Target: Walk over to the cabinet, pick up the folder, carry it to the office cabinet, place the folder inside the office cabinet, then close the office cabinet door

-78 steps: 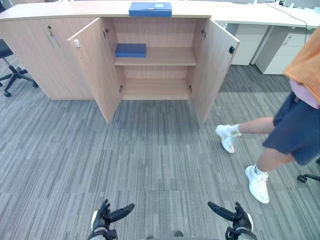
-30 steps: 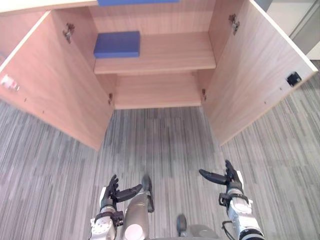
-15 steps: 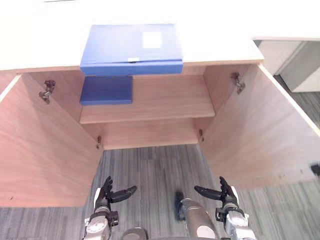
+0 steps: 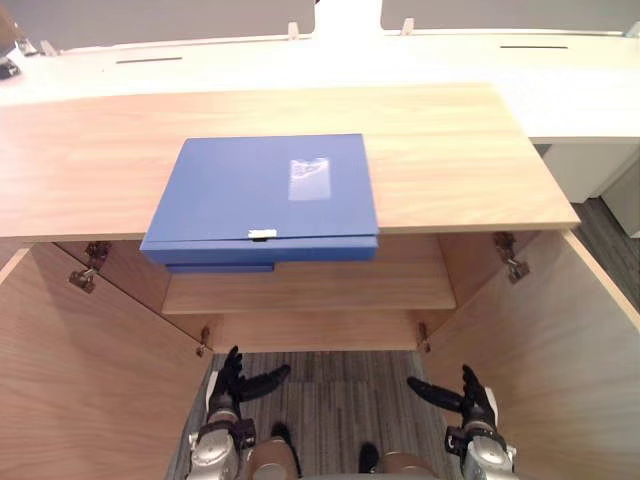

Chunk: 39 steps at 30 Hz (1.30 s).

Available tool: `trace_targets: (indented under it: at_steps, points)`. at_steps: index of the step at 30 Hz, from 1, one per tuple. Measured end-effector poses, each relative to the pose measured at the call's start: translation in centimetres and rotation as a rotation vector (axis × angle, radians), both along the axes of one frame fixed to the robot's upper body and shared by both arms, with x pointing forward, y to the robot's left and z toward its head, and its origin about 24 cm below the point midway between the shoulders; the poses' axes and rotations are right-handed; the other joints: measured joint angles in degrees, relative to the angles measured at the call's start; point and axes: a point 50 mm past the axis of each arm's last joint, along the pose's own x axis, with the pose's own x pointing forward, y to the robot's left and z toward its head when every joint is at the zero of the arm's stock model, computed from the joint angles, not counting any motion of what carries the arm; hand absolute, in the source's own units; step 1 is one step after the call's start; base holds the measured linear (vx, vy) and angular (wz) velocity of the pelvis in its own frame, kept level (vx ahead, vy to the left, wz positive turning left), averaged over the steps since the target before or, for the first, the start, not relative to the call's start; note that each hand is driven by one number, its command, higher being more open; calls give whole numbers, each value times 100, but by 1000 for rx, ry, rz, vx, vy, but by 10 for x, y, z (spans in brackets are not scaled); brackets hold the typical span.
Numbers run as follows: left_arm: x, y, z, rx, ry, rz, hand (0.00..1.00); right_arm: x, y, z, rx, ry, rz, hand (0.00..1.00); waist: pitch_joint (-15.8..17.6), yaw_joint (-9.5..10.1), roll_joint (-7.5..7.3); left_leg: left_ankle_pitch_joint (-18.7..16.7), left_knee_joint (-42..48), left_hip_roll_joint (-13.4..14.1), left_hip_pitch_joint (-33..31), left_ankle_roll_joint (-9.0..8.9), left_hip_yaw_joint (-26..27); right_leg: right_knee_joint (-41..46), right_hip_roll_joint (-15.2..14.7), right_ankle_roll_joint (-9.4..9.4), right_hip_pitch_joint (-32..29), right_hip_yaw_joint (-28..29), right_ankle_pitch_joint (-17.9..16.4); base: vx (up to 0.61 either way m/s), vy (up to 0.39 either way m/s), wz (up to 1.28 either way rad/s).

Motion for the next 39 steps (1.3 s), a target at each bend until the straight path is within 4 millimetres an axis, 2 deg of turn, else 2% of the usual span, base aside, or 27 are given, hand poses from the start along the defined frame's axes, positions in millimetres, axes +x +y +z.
trace_targets:
  at_steps: [3, 7, 16, 21, 24, 29, 33, 39]
  points:
    - [5, 9, 24, 66, -108, 10, 100, -5, 2, -3, 10, 14, -6, 100, -5, 14, 10, 146, -458, -241, 195, 86, -1, -37, -155, 74, 25, -18, -45, 106, 63, 13]
    - [9, 19, 55, 196, -235, 3, 100, -3, 7, -3, 22, 2, -5, 100, -15, 60, 7, 217, -733, -343, 417, 97, -100, -110, -177, 76, 205, -20, -43, 45, 25, 15]
    - [2, 19, 117, 378, -506, 24, 100, -3, 5, -1, -10, -10, 22, 100, -87, 80, 15, 546, -1252, -381, 610, 92, -293, -133, -173, 76, 263, -126, -41, -31, -8, 11]
    - [-3, 18, 157, 592, -662, -42, 100, -7, -2, -2, -40, 14, 42, 100, -246, 82, 82, 650, -1425, -428, 650, 84, -349, -266, -149, 81, 305, -42, -42, -75, -1, 4]
    - [-4, 15, 173, 715, -720, -91, 100, -13, -3, -5, -56, 46, 82, 100, -291, 79, 96, 682, -1433, -425, 701, 91, -376, -267, -137, 85, 363, -43, -39, -61, -3, 3]
    - [-4, 13, 179, 805, -746, -121, 100, -23, -2, -9, -57, 78, 91, 100, -439, 60, 114, 695, -1432, -415, 703, 90, -385, -265, -121, 87, 368, -40, -37, -8, -3, 1]
    - [0, 13, 185, 889, -770, -205, 100, -24, 0, -11, -59, 96, 118, 100, -448, 49, 105, 698, -1431, -398, 750, 85, -356, -250, -102, 85, 391, 2, -35, -18, -13, -4]
    - [14, 0, 195, 1030, -840, -381, 100, -24, 0, -11, -56, 95, 127, 100, -454, -6, 102, 700, -1434, -369, 829, 83, -236, -232, -79, 81, 388, 140, -17, -32, -6, -10]
